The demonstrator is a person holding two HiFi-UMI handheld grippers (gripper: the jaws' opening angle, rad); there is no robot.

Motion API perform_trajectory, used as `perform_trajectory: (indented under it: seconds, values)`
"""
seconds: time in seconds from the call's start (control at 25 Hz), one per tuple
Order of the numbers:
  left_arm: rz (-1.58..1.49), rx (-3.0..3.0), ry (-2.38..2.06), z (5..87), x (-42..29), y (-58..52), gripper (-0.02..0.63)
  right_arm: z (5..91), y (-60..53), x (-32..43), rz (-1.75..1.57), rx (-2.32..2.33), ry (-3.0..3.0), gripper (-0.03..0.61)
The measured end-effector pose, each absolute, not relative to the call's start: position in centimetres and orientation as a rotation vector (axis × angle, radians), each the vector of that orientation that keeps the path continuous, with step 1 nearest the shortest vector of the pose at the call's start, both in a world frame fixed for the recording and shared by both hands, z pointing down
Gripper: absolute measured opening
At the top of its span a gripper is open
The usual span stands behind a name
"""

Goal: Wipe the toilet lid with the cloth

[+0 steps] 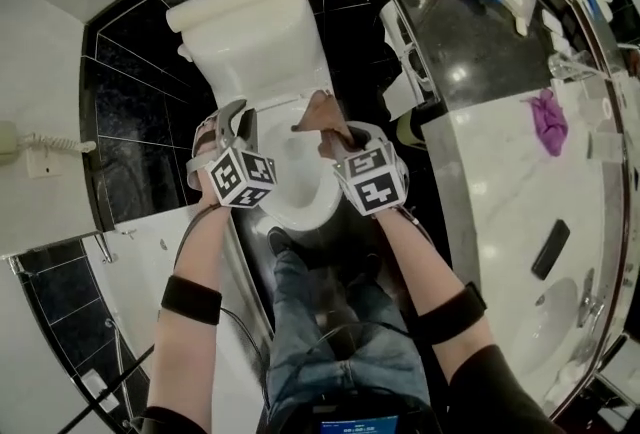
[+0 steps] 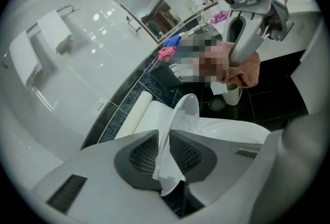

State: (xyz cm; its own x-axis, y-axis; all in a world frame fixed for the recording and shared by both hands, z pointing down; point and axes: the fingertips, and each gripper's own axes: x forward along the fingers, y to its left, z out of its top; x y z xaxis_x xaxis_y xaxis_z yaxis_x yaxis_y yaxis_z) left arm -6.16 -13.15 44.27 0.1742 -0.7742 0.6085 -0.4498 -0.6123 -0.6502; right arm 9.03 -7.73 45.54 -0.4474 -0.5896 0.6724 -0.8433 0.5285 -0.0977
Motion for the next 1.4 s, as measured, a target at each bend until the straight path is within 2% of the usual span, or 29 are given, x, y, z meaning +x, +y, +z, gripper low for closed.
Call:
perform_trajectory:
  seconds: [0.32, 0.8, 1.4]
  values:
    - [-1.402, -2.14, 1.279, 47.4, -4.4, -3.4, 0.066, 47.9, -3.7, 11.1, 0.566, 1.136, -2.18, 0.081]
    - [-1.366, -2.068, 1.29, 56.8, -2.7, 8.0, 0.071, 54.1, 1.1, 11.9, 0.554, 1.191, -2.134, 0.081]
    - [-1.521, -2.08, 1.138, 74.2, -1.2, 17.1, 0.092, 65.1, 4.1, 10.2, 0.531, 1.165, -2.133, 0.081]
